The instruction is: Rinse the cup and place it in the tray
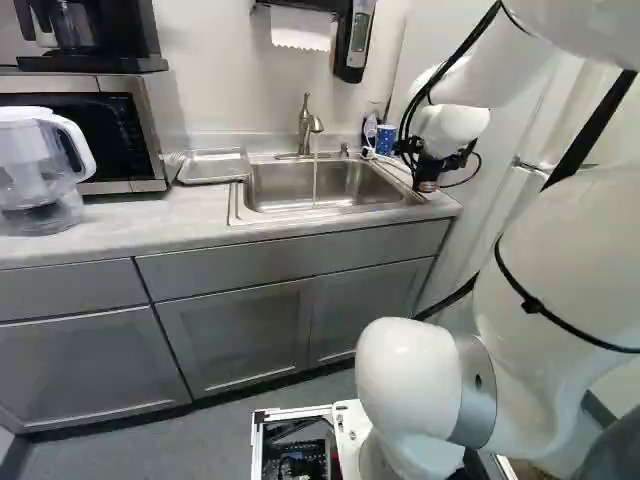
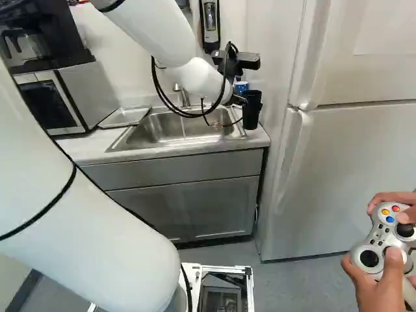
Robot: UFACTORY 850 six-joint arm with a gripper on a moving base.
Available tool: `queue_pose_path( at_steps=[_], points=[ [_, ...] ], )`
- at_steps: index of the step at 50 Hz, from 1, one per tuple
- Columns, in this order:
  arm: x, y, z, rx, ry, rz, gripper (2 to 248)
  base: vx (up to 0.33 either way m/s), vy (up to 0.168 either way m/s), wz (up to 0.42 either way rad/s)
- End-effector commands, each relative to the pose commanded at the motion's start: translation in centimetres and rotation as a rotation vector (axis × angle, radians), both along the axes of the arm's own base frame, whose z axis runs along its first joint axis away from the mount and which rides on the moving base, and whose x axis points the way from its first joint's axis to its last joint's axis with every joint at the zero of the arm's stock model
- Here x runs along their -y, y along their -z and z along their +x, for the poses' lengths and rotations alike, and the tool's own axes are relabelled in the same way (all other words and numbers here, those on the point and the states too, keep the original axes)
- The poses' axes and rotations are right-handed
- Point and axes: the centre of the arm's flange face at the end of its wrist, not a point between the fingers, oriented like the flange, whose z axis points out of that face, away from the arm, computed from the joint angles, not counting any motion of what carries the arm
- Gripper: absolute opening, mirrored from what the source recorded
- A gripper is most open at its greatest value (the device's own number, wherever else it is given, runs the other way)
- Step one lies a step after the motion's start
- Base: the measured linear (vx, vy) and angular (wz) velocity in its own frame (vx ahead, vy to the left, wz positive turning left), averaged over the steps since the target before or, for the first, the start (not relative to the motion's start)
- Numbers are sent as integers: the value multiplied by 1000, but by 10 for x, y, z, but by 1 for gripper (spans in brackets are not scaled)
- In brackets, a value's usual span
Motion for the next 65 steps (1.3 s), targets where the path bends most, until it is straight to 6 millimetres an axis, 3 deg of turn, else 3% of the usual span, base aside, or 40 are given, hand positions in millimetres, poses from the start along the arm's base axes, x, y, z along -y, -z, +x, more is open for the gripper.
queue_pose_path(
  at_steps=[65],
  points=[
    [10,2,0,12,78,89,247,0,0,0]
  ],
)
